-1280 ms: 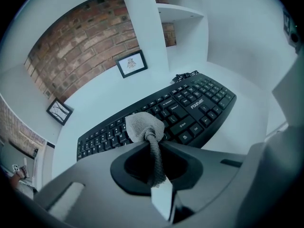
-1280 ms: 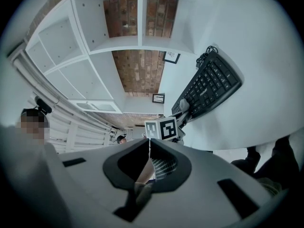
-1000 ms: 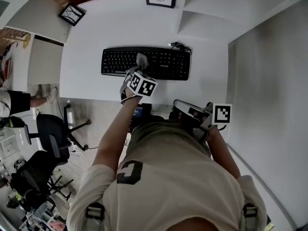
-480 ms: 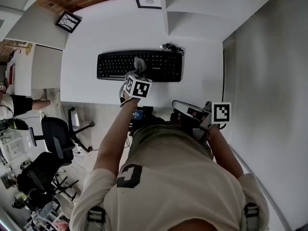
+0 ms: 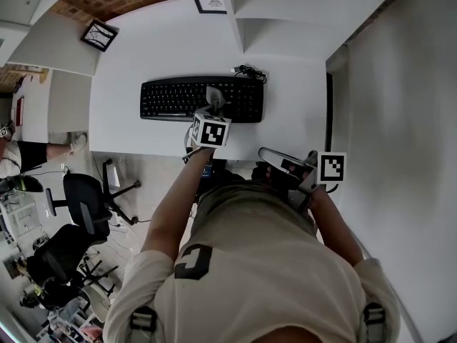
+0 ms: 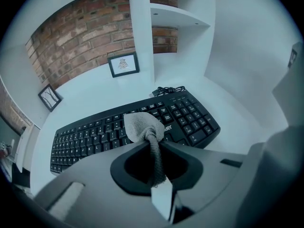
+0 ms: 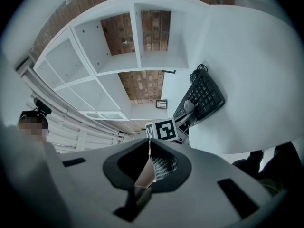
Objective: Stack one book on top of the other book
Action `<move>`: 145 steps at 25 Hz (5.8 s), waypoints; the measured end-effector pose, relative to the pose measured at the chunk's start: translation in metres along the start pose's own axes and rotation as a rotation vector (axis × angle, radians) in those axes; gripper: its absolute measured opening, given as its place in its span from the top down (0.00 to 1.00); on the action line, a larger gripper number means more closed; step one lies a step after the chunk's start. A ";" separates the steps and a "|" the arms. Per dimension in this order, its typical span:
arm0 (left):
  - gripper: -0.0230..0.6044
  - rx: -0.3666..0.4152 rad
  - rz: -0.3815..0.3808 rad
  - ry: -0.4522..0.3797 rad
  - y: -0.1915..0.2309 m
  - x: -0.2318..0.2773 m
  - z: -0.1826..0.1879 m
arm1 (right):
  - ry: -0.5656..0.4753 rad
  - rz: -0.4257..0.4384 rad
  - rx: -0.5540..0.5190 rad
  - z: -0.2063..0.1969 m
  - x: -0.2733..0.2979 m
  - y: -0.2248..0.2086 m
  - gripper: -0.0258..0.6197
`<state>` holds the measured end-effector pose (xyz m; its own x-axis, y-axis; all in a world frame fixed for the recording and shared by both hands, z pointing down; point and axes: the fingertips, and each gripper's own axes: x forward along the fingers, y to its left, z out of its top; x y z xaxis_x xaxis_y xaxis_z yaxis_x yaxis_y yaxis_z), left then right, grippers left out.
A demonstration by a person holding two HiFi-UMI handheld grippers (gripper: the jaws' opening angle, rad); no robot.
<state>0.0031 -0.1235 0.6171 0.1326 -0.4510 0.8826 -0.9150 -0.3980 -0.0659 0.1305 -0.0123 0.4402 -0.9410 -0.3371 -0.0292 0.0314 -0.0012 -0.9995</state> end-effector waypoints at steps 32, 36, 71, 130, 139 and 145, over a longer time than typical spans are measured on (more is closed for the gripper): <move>0.91 0.233 -0.117 -0.015 -0.093 0.017 0.035 | 0.000 0.009 0.020 -0.005 0.000 -0.006 0.95; 0.91 0.186 -0.170 -0.015 -0.100 0.017 0.039 | -0.002 0.003 0.010 -0.007 0.001 -0.006 0.95; 0.91 -0.397 0.017 -0.240 0.193 -0.134 -0.065 | 0.165 -0.033 0.000 -0.047 0.103 -0.013 0.95; 0.91 0.128 0.095 0.136 0.268 0.010 -0.021 | 0.000 -0.158 -0.026 -0.043 0.120 -0.019 0.95; 0.91 0.132 0.061 0.121 0.250 0.013 -0.014 | -0.014 -0.170 -0.021 -0.045 0.119 -0.023 0.95; 0.91 0.130 0.028 0.112 0.233 0.013 -0.007 | -0.044 -0.170 -0.024 -0.045 0.115 -0.020 0.95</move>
<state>-0.2109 -0.2163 0.6168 0.0574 -0.3746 0.9254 -0.8596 -0.4900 -0.1450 0.0070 -0.0084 0.4560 -0.9162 -0.3752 0.1404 -0.1357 -0.0390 -0.9900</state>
